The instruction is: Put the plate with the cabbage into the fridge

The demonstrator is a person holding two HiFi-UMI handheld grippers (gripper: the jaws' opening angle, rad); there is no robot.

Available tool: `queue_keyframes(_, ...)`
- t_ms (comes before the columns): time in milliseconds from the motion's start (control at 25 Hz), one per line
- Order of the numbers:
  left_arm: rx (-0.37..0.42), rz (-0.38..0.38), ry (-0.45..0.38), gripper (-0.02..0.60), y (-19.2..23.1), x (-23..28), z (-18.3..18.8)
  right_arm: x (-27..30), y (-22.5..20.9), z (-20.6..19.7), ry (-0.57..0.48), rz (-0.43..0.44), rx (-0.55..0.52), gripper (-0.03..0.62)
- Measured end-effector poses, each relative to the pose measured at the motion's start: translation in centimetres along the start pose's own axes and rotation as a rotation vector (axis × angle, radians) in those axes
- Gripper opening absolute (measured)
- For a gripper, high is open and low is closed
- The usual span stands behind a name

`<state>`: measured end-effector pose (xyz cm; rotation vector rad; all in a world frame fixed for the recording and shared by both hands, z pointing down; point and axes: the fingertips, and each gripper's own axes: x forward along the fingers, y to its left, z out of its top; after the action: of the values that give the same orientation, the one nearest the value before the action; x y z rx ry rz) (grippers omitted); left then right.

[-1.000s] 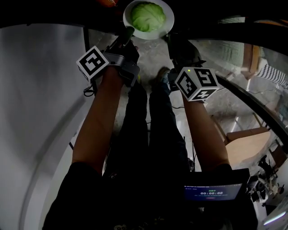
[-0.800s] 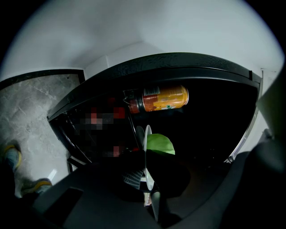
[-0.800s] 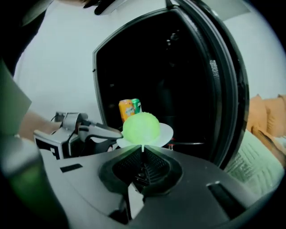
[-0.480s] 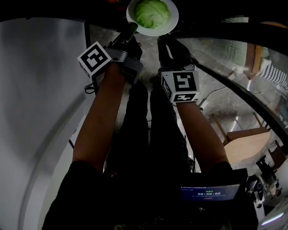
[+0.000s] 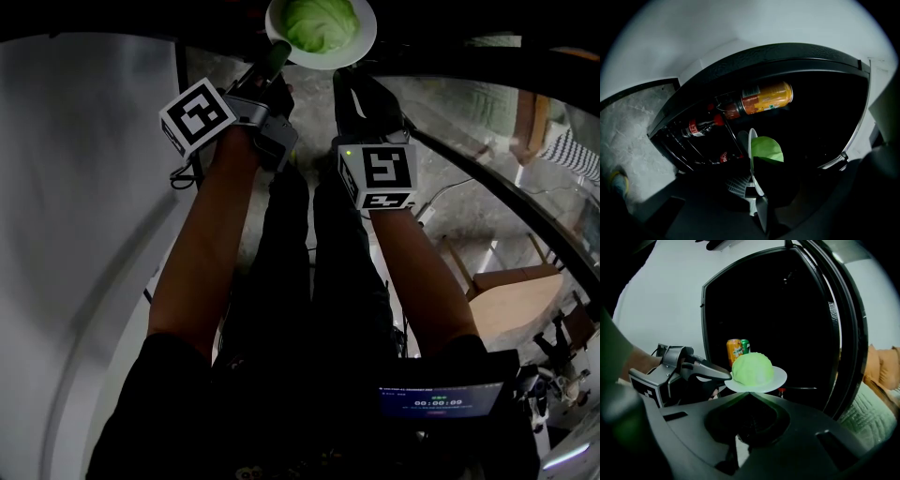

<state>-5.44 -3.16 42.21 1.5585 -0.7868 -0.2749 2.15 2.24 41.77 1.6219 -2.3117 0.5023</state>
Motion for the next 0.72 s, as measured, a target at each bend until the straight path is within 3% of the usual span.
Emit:
queue_keyframes(240, 0.151, 0.003, 0.053, 0.018, -0.5, -0.2, -0.3, 0.2, -0.5, 0.2, -0.007, -0.022, 0.003, 0.005)
queue_keyframes(480, 0.228, -0.015, 0.112, 0.034, -0.4, -0.1, -0.7, 0.8, -1.4, 0.3, -0.011, -0.034, 0.008, 0.005)
queue_keyframes(600, 0.219, -0.017, 0.121, 0.04, -0.2, -0.2, -0.9, 0.9, -1.7, 0.3, -0.007, -0.037, 0.009, 0.005)
queue_keyframes(720, 0.154, -0.028, 0.105, 0.062, 0.2, 0.0, -0.8, 1.0, -2.0, 0.2, -0.012, -0.037, 0.007, 0.005)
